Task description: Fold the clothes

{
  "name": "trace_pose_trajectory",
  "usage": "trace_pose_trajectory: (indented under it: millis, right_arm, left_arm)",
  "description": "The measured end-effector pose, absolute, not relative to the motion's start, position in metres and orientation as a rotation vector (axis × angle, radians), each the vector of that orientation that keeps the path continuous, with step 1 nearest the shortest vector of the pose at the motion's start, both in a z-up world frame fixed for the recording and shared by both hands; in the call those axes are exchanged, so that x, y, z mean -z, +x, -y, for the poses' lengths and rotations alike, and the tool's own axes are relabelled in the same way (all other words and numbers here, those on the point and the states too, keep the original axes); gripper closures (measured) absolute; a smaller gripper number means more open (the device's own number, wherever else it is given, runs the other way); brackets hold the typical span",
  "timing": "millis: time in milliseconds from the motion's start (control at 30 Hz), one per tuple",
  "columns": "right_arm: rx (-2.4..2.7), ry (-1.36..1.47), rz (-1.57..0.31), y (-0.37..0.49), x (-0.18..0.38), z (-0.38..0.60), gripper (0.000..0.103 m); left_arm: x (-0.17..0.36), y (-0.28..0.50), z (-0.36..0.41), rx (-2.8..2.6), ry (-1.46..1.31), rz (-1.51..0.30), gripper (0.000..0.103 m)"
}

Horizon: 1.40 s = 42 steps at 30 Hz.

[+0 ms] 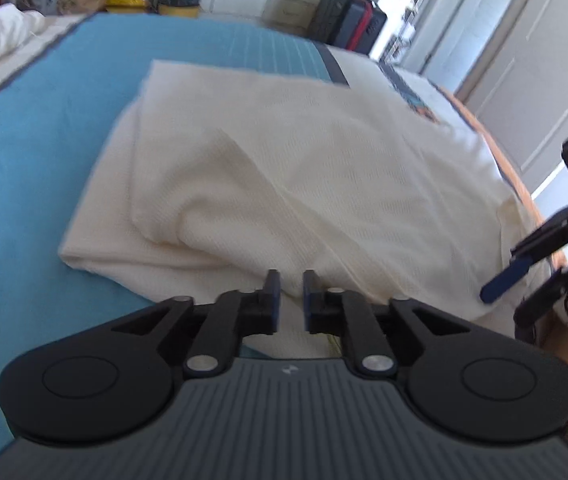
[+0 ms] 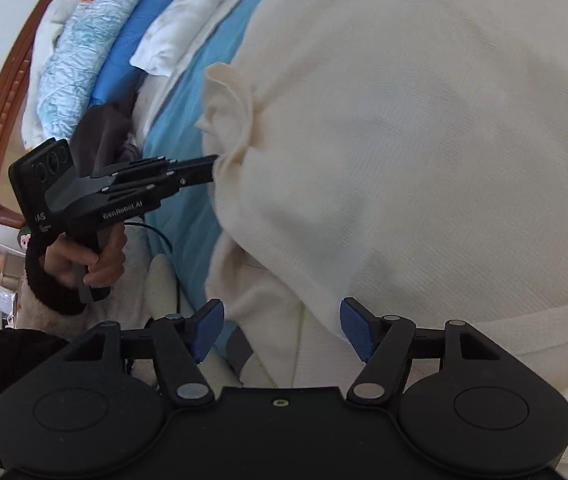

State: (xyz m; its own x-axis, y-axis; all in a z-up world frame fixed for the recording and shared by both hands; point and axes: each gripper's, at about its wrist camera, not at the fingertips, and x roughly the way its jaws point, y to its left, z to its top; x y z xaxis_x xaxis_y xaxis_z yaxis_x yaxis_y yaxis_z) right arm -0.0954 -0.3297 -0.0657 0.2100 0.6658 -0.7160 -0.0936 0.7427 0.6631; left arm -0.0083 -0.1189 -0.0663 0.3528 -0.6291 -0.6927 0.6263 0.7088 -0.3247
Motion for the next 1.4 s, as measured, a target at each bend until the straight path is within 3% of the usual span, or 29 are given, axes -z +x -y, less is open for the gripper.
trace_pose_trajectory:
  millis: [67, 167, 367, 533, 567, 600, 633, 667, 700, 833, 1067, 1167, 1233, 1333, 1400]
  right_arm:
    - [-0.565, 0.587, -1.202, -0.094, 0.059, 0.336, 0.032]
    - [-0.488, 0.524, -1.065, -0.09, 0.042, 0.328, 0.032]
    - [-0.535, 0.241, -1.008, -0.075, 0.032, 0.253, 0.032]
    - [-0.463, 0.032, -0.994, -0.037, 0.056, 0.192, 0.033]
    - [-0.452, -0.022, -0.979, -0.033, 0.061, 0.185, 0.036]
    - [-0.445, -0.051, -0.947, -0.033, 0.065, 0.18, 0.053]
    - [-0.438, -0.078, -0.915, -0.034, 0.069, 0.175, 0.079]
    - [-0.46, -0.104, -0.878, -0.04, 0.071, 0.171, 0.09]
    - [-0.479, -0.13, -0.835, -0.048, 0.071, 0.167, 0.095]
    - [-0.537, -0.318, -0.721, -0.091, 0.074, 0.14, 0.094]
    - [-0.616, -0.168, -0.801, -0.09, 0.069, 0.149, 0.087]
    - [-0.612, -0.041, -0.843, -0.082, 0.059, 0.169, 0.081]
    - [-0.562, 0.016, -0.864, -0.08, 0.049, 0.189, 0.065]
    - [-0.389, 0.071, -0.938, -0.076, 0.028, 0.235, 0.049]
    - [-0.221, 0.111, -1.024, -0.07, 0.011, 0.274, 0.047]
  left_arm:
    - [0.059, -0.003, 0.107, 0.763, -0.031, -0.845, 0.069]
    - [0.056, 0.013, 0.093, 0.696, -0.086, -0.83, 0.063]
    - [0.076, 0.045, 0.076, 0.618, -0.261, -0.947, 0.063]
    - [0.089, 0.06, 0.063, 0.639, -0.393, -1.036, 0.065]
    - [0.09, 0.06, 0.062, 0.641, -0.402, -1.036, 0.065]
    - [0.091, 0.061, 0.06, 0.642, -0.411, -1.037, 0.065]
    - [0.093, 0.062, 0.059, 0.643, -0.42, -1.038, 0.065]
    - [0.094, 0.062, 0.057, 0.645, -0.429, -1.038, 0.065]
    - [0.095, 0.063, 0.055, 0.655, -0.46, -1.039, 0.065]
    - [0.095, 0.069, 0.05, 0.711, -0.585, -1.021, 0.065]
    - [0.093, 0.062, 0.059, 0.739, -0.546, -1.025, 0.062]
    - [0.092, 0.063, 0.061, 0.737, -0.51, -1.024, 0.061]
    - [0.094, 0.063, 0.06, 0.707, -0.484, -1.036, 0.061]
    - [0.097, 0.064, 0.06, 0.655, -0.436, -1.05, 0.061]
    - [0.098, 0.062, 0.061, 0.646, -0.411, -1.06, 0.058]
